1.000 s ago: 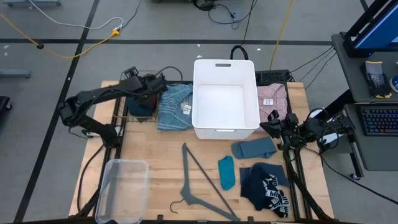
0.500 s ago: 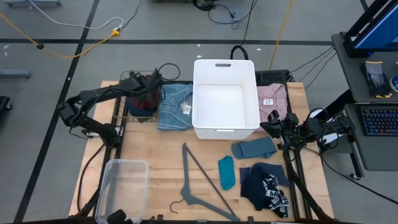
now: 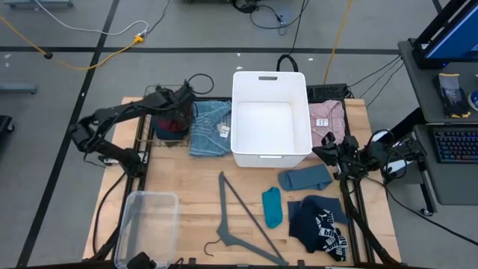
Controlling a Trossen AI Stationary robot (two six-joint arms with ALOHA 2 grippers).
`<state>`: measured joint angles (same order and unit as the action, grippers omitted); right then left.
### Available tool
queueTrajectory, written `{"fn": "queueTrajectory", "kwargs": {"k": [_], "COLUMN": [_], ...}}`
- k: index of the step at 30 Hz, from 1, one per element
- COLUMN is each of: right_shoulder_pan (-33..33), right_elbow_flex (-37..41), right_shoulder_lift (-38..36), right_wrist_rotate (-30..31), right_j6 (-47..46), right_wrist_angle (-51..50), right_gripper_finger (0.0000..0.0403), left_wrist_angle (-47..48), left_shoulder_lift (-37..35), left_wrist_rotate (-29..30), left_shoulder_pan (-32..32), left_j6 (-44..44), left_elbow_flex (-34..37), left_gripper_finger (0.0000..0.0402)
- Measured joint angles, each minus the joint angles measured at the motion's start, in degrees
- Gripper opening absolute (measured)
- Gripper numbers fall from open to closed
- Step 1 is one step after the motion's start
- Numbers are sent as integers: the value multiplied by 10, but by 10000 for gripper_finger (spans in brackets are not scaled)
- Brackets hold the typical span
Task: Pick & Place Cloths
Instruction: Put the dark red underpants into the wire basket, then put the dark blue underpants into the wire basket
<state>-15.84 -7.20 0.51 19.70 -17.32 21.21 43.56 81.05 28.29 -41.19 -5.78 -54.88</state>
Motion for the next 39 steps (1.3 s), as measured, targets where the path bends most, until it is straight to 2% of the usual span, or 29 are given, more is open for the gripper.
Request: {"fn": "queueTrajectory", "kwargs": {"k": [6, 12, 19, 27, 31, 35, 39], "right_shoulder_pan": [0, 0, 0, 0, 0, 0, 0], "right_elbow_flex": [0, 0, 0, 0, 0, 0, 0], "right_shoulder_lift": [0, 0, 0, 0, 0, 0, 0], "right_wrist_rotate": [0, -2, -3, -5, -29, -65, -108], "right_j6": [0, 0, 0, 0, 0, 0, 11], "right_wrist_angle": [5, 11, 13, 13, 13, 21, 40], "right_gripper_finger": [4, 4, 4, 4, 4, 4, 4], "left_wrist_angle": [34, 87, 99, 90, 52, -11, -78], "left_shoulder_lift": [-30, -89, -183, -289, -328, -354, -367], "left_wrist_rotate": [0, -2, -50, -212, -260, -272, -262], "left_shoulder_pan": [11, 29, 63, 123, 175, 240, 310], "left_j6": [-23, -17, 40, 206, 246, 248, 212], "left_elbow_flex": [-17, -67, -102, -102, -102, -102, -98], "left_gripper_finger": [203, 236, 239, 239, 239, 239, 239]}}
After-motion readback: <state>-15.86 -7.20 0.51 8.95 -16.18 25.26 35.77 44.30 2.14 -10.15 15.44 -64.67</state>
